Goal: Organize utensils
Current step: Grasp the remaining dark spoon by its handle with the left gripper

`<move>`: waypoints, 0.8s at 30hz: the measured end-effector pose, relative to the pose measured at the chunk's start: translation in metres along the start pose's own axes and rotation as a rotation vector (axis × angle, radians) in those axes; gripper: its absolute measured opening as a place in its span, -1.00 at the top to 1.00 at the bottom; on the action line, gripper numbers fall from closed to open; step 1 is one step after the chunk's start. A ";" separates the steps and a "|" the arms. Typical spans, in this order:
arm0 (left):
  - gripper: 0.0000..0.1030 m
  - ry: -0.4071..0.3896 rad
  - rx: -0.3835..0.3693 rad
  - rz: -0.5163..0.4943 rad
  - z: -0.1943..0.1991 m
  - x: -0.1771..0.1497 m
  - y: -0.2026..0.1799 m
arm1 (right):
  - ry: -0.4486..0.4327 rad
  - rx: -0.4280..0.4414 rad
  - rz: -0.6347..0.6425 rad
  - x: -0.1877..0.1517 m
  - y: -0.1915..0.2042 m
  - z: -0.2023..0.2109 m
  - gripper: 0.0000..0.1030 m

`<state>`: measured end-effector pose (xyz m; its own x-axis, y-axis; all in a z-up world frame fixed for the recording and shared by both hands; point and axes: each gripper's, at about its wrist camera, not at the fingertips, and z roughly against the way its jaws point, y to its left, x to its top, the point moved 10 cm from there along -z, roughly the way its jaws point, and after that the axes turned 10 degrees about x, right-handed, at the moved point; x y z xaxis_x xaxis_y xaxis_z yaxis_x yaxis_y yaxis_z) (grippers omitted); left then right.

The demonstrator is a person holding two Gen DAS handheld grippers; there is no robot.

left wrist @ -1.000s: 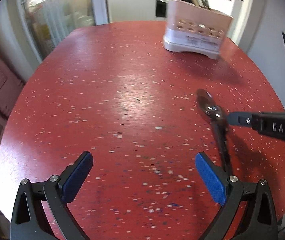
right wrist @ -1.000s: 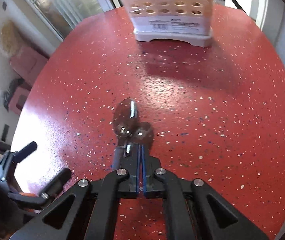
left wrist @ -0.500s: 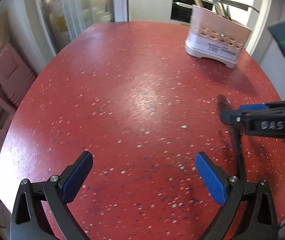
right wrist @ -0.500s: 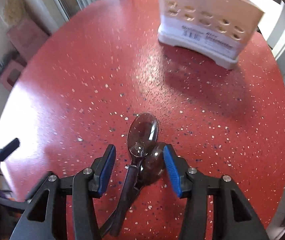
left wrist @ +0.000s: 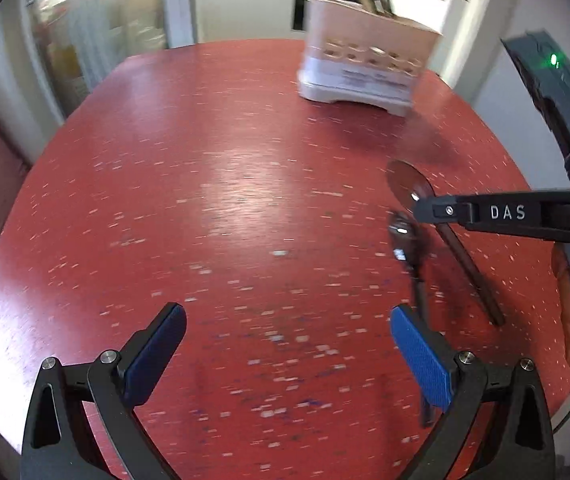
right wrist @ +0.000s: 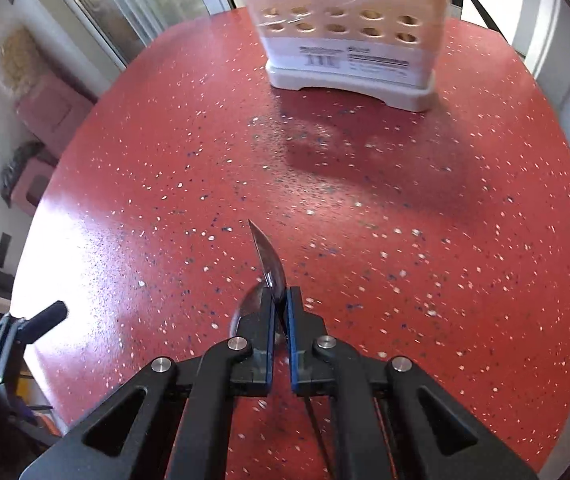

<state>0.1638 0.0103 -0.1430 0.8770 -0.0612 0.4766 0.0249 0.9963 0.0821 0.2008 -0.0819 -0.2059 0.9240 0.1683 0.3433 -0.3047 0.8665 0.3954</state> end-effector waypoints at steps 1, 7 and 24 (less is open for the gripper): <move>-1.00 0.004 -0.005 -0.010 -0.001 0.001 -0.007 | -0.005 0.005 -0.002 0.000 -0.003 0.003 0.89; -1.00 0.054 0.003 -0.096 -0.011 0.002 -0.048 | -0.076 0.049 -0.038 -0.011 -0.029 0.044 0.89; -0.97 0.273 -0.010 -0.235 -0.030 0.002 -0.080 | -0.152 0.164 -0.071 -0.023 -0.038 0.076 0.89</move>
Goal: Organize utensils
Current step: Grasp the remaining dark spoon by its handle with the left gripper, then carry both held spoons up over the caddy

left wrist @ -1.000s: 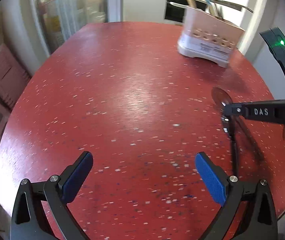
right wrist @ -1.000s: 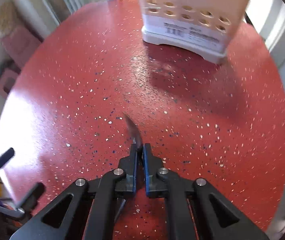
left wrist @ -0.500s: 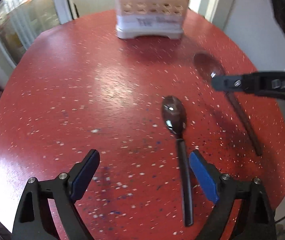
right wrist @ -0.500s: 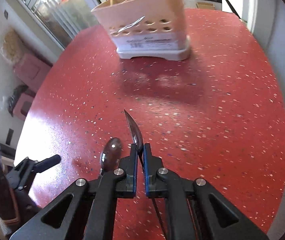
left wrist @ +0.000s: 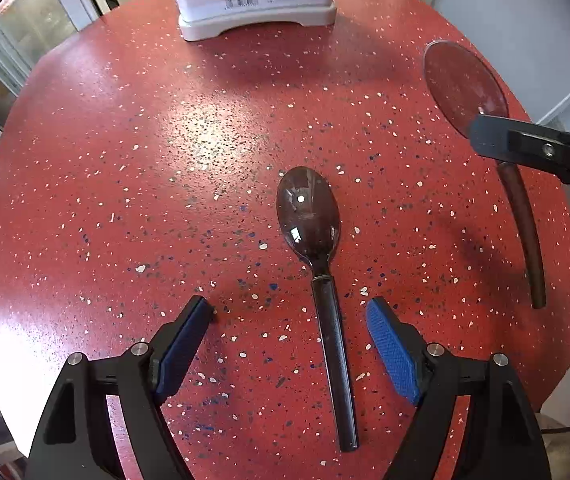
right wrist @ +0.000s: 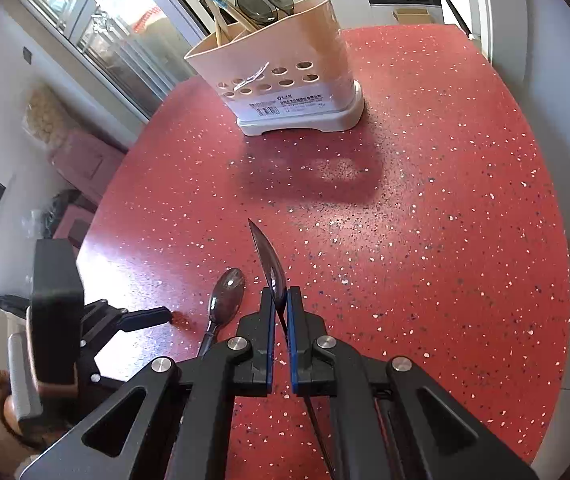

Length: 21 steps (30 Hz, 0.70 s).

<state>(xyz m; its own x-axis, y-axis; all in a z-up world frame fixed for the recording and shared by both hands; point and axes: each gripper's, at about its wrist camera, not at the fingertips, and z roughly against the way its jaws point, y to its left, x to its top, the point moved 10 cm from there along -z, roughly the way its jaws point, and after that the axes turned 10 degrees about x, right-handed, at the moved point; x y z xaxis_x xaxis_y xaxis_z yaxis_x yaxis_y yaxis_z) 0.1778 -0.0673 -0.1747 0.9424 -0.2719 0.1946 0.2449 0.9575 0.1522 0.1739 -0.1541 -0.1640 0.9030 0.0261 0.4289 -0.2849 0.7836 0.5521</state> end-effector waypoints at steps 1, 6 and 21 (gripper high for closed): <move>-0.87 0.002 -0.004 -0.011 0.001 0.001 -0.001 | -0.002 0.003 0.000 0.000 0.001 -0.001 0.89; -0.06 0.003 -0.017 -0.058 0.007 0.014 -0.011 | -0.014 0.017 -0.004 0.000 0.000 0.004 0.89; 0.22 -0.268 -0.107 0.135 0.055 0.020 0.015 | -0.061 0.064 -0.018 0.001 0.000 0.017 0.89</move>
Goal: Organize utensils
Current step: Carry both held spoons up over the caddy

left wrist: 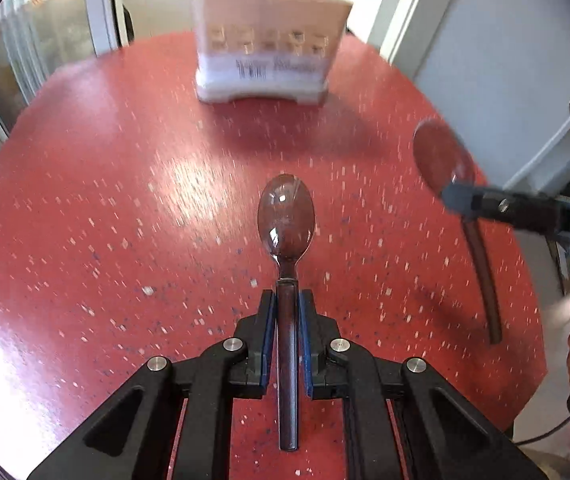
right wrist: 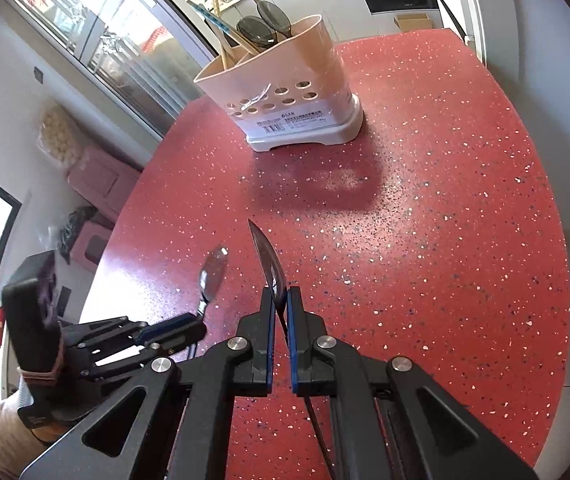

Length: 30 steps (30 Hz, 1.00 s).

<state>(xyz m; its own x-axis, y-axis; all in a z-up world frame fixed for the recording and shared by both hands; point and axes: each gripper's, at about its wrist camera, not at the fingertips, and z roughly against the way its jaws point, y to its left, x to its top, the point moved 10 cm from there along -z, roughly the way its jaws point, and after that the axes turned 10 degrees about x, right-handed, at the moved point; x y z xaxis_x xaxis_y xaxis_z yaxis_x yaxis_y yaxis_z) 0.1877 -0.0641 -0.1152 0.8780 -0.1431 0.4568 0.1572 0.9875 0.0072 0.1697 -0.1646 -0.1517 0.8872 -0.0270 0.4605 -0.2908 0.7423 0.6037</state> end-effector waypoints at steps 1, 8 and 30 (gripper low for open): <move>0.22 -0.020 0.001 0.003 0.004 0.003 0.002 | -0.004 0.002 0.001 0.001 0.001 0.001 0.89; 0.22 -0.182 0.013 0.012 0.035 0.030 0.005 | -0.040 0.023 0.025 0.014 0.012 0.010 0.89; 0.22 -0.457 -0.077 0.165 0.086 0.198 0.033 | -0.259 0.124 0.104 0.157 0.057 0.046 0.89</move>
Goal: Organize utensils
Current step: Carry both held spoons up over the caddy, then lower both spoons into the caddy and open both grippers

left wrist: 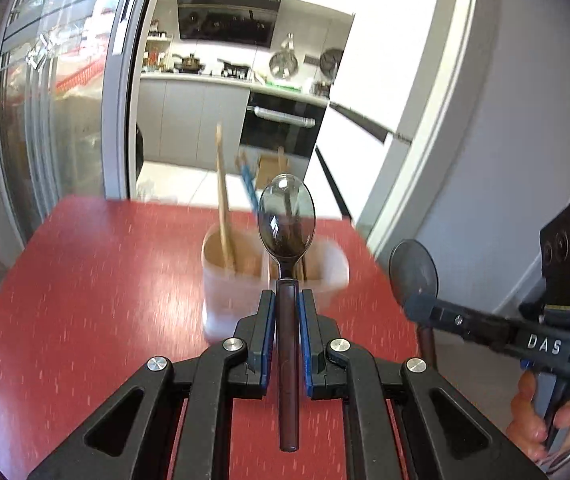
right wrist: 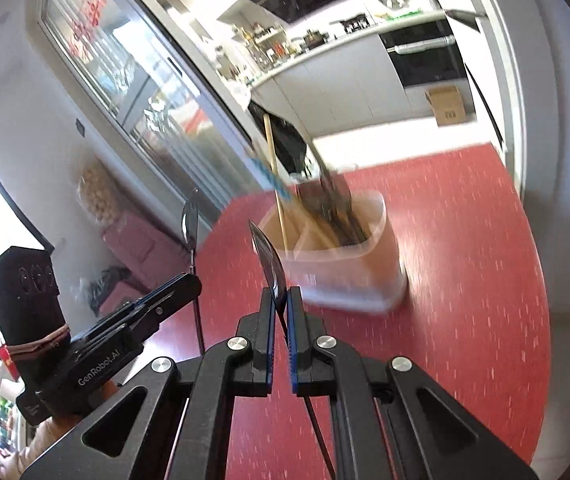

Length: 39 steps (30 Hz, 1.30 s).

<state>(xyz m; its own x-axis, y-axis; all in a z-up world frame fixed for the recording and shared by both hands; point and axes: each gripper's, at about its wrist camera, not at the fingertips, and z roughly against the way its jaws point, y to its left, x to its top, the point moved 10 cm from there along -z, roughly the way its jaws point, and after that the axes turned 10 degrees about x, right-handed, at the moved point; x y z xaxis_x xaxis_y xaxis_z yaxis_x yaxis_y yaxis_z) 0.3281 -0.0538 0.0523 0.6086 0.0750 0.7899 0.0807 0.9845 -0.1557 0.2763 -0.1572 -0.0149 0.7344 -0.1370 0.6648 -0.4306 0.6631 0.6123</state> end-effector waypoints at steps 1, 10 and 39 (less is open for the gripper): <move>0.22 -0.014 -0.003 0.007 -0.004 0.009 -0.001 | -0.012 0.008 0.004 0.009 0.000 -0.001 0.89; 0.22 -0.113 0.000 0.057 -0.051 0.078 -0.006 | -0.132 0.100 0.031 0.094 -0.007 -0.035 0.89; 0.22 -0.164 0.113 -0.039 -0.129 0.028 -0.017 | -0.116 0.132 0.098 0.082 -0.088 -0.103 0.88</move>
<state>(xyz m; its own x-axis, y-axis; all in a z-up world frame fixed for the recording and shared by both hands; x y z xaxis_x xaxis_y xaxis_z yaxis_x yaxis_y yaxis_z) 0.4453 -0.0891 0.0007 0.4694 0.0518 0.8814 0.0072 0.9980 -0.0625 0.4281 -0.1510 -0.0579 0.6232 -0.1655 0.7644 -0.5679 0.5763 0.5877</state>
